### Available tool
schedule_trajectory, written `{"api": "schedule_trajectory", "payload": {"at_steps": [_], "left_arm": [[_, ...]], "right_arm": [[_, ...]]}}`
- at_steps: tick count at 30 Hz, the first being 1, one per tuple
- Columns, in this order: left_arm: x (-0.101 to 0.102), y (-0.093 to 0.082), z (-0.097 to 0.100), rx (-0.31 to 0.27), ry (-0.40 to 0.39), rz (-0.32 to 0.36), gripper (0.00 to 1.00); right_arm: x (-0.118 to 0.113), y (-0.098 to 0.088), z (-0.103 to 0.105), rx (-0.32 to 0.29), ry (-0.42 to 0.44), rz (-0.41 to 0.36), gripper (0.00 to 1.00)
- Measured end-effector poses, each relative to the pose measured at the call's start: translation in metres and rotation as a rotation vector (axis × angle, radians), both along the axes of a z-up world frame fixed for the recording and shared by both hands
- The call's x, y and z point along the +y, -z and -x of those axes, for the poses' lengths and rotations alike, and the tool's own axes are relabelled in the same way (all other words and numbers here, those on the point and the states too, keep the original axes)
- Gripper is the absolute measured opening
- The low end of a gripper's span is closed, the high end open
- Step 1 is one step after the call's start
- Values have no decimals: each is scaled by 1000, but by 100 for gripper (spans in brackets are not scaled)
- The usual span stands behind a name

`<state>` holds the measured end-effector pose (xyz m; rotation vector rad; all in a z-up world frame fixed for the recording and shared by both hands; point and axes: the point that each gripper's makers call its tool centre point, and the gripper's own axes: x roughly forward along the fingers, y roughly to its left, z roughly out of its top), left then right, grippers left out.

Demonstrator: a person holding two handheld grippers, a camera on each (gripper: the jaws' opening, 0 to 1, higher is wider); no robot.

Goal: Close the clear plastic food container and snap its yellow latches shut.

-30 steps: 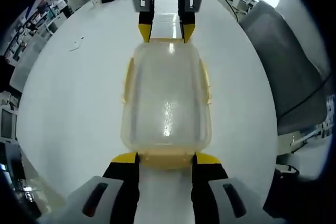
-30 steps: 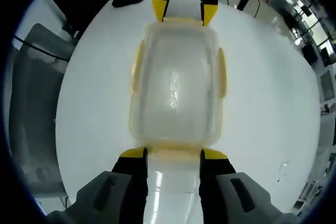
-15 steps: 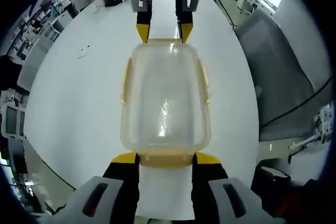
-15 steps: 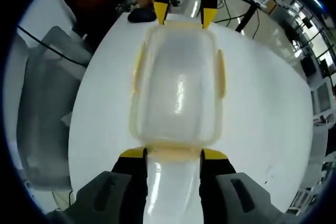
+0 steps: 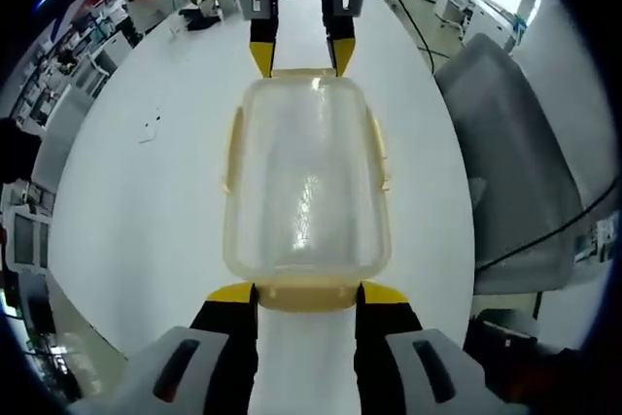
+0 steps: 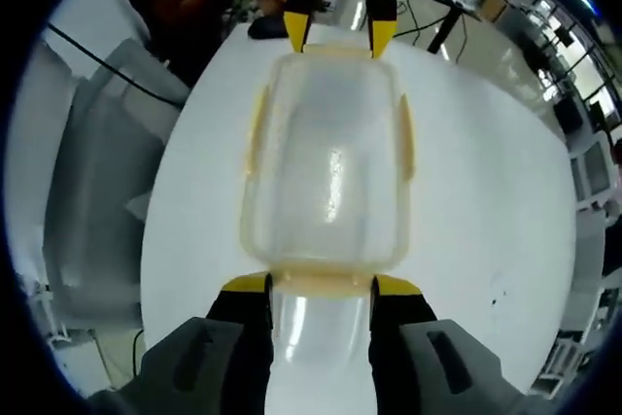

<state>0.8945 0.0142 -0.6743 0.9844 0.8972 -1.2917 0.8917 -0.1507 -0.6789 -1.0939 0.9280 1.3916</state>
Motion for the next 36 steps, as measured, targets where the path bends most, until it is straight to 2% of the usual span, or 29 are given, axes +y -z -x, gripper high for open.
{"api": "schedule_trajectory", "payload": {"at_steps": [6, 11, 14, 20, 31, 36], "left_arm": [[-29, 0, -5, 0, 23, 21, 32], [-49, -1, -10, -4, 41, 22, 32], [-63, -1, -14, -32, 56, 28, 32], [-89, 5, -14, -21, 54, 50, 32], [-122, 14, -13, -11, 71, 64, 32], [-136, 23, -14, -3, 75, 69, 32]], "right_arm": [[-27, 0, 2, 9, 20, 10, 34], [-47, -5, 2, 12, 38, -18, 34], [-60, -2, -3, 11, 51, -12, 34], [-84, 3, -5, 17, 58, -1, 34], [-118, 13, -4, 28, 70, 12, 34], [-130, 17, -5, 32, 73, 14, 34]]}}
